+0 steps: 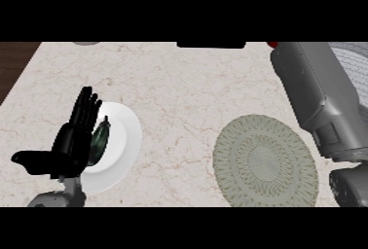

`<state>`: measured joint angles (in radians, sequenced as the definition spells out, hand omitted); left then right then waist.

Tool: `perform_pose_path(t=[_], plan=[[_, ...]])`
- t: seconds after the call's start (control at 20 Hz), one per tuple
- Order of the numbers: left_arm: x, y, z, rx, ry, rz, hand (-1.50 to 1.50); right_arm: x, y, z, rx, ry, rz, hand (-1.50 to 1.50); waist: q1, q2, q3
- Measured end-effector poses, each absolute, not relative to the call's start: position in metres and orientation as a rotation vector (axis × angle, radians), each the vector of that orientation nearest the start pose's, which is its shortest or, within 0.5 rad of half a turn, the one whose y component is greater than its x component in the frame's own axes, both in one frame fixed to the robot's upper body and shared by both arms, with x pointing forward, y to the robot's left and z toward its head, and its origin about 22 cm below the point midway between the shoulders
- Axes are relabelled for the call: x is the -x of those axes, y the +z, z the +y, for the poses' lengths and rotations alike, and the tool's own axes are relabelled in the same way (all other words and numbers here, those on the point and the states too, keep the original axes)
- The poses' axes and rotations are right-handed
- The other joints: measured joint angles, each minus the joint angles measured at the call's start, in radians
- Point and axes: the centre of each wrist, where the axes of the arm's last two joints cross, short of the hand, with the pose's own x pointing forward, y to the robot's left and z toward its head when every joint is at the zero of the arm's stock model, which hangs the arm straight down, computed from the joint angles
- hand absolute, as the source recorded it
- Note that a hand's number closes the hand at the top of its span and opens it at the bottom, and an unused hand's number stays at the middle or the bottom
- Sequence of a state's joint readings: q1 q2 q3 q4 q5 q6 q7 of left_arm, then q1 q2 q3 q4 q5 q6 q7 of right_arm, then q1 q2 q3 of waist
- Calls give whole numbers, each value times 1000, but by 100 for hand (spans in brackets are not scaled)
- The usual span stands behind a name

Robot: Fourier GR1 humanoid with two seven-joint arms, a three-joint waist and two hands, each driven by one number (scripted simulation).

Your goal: Pick the can from the placemat and place it in the basket

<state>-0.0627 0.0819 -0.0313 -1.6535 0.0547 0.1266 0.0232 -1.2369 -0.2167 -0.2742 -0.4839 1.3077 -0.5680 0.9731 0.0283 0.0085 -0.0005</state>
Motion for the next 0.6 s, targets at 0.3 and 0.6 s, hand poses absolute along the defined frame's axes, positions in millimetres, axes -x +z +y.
perform_pose_path(t=[0.3,0.6], plan=[[-248,35,229,-70,39,-1675,0,-475,181,-213,1519,-28,-944,150,-9,-3,0],[-246,33,230,-87,45,-1680,0,-470,172,-252,1532,-78,-912,150,-13,-4,1]])
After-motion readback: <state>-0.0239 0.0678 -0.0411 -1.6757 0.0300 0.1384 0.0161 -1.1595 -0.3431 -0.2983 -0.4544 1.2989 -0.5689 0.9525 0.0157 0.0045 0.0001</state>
